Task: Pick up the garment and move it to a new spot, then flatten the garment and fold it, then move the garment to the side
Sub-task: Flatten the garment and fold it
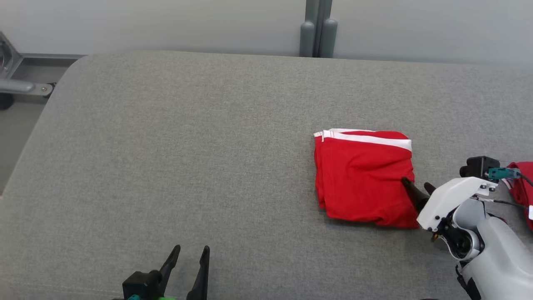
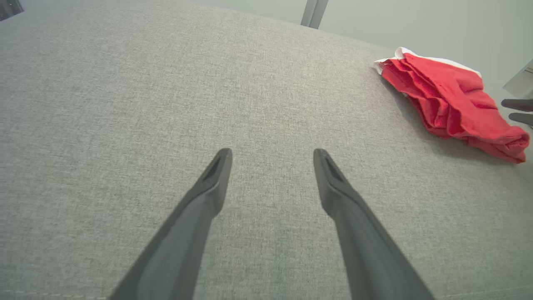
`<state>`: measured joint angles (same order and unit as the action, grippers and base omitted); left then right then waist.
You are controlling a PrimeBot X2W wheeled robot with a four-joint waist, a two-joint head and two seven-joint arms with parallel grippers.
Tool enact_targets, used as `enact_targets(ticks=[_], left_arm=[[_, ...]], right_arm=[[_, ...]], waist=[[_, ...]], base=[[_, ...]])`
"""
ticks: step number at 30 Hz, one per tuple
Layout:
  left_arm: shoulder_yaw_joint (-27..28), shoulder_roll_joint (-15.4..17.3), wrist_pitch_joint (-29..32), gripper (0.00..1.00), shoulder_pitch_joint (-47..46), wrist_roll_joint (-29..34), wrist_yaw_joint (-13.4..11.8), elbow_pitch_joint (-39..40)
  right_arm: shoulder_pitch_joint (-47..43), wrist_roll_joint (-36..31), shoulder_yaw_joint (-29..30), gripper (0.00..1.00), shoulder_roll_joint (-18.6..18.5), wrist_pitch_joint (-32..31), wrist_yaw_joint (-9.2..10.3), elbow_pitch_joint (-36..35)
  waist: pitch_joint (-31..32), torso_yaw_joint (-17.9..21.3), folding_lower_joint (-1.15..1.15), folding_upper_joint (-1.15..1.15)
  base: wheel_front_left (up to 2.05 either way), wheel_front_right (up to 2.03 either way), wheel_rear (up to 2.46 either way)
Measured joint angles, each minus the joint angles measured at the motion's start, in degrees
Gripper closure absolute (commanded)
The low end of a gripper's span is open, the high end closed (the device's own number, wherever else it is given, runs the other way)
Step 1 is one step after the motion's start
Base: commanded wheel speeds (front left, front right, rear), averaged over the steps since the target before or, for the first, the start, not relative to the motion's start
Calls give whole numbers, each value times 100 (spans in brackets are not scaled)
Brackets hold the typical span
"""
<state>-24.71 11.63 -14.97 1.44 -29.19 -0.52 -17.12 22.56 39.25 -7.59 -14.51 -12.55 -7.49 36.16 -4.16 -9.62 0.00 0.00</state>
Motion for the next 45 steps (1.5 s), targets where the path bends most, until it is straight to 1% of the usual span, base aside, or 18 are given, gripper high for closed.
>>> enact_targets(ticks=[4, 8, 23, 24, 25, 26, 27, 28, 29, 37, 45], left_arm=[[-3, -26, 0, 0, -89, 15, 27, -58], [3, -56, 0, 0, -124, 34, 54, -98], [30, -138, -1, 0, -214, 79, 111, -182], [34, -138, -1, 0, -213, 82, 111, -186], [36, -140, 0, 0, -213, 87, 112, -190], [38, -140, 0, 0, -211, 93, 119, -197], [38, -140, 0, 0, -208, 93, 121, -203], [40, -141, 0, 0, -205, 93, 121, -207], [42, -141, 0, 0, -204, 94, 121, -209], [86, -143, 0, 0, -180, 100, 118, -203], [89, -140, -1, 0, -92, 98, 93, -227]], right_arm=[[61, 587, 54, 0, 142, -234, 0, 1], [64, 669, 26, 0, 44, -282, 0, 158], [244, 953, -94, 0, -54, -264, 0, 623], [247, 956, -116, 15, -60, -265, 0, 638], [253, 958, -130, 49, -63, -265, 0, 668], [258, 958, -154, 59, -63, -266, 0, 700], [258, 958, -181, 72, -62, -265, 0, 722], [258, 965, -197, 96, -59, -260, 0, 743], [258, 987, -215, 100, -57, -249, 0, 760], [197, 1200, -335, 100, -42, -258, 0, 818], [-37, 1411, -442, 100, -202, -261, -5, 755]], waist=[[-83, -107, 0, 0], [-124, -191, 0, 0], [-113, -286, 0, 0], [-108, -289, 0, 0], [-101, -291, 0, 0], [-90, -292, 0, 0], [-75, -294, 0, 0], [-63, -295, 0, 0], [-52, -296, 0, 0], [15, -229, 0, 0], [92, -50, 0, 0]], base=[[0, 0, 0], [0, 0, 0], [0, 0, 0], [0, 0, 0], [0, 0, 0], [0, 0, 0], [0, 0, 0], [0, 0, 0], [0, 0, 0], [0, 0, 0], [0, 0, 0]])
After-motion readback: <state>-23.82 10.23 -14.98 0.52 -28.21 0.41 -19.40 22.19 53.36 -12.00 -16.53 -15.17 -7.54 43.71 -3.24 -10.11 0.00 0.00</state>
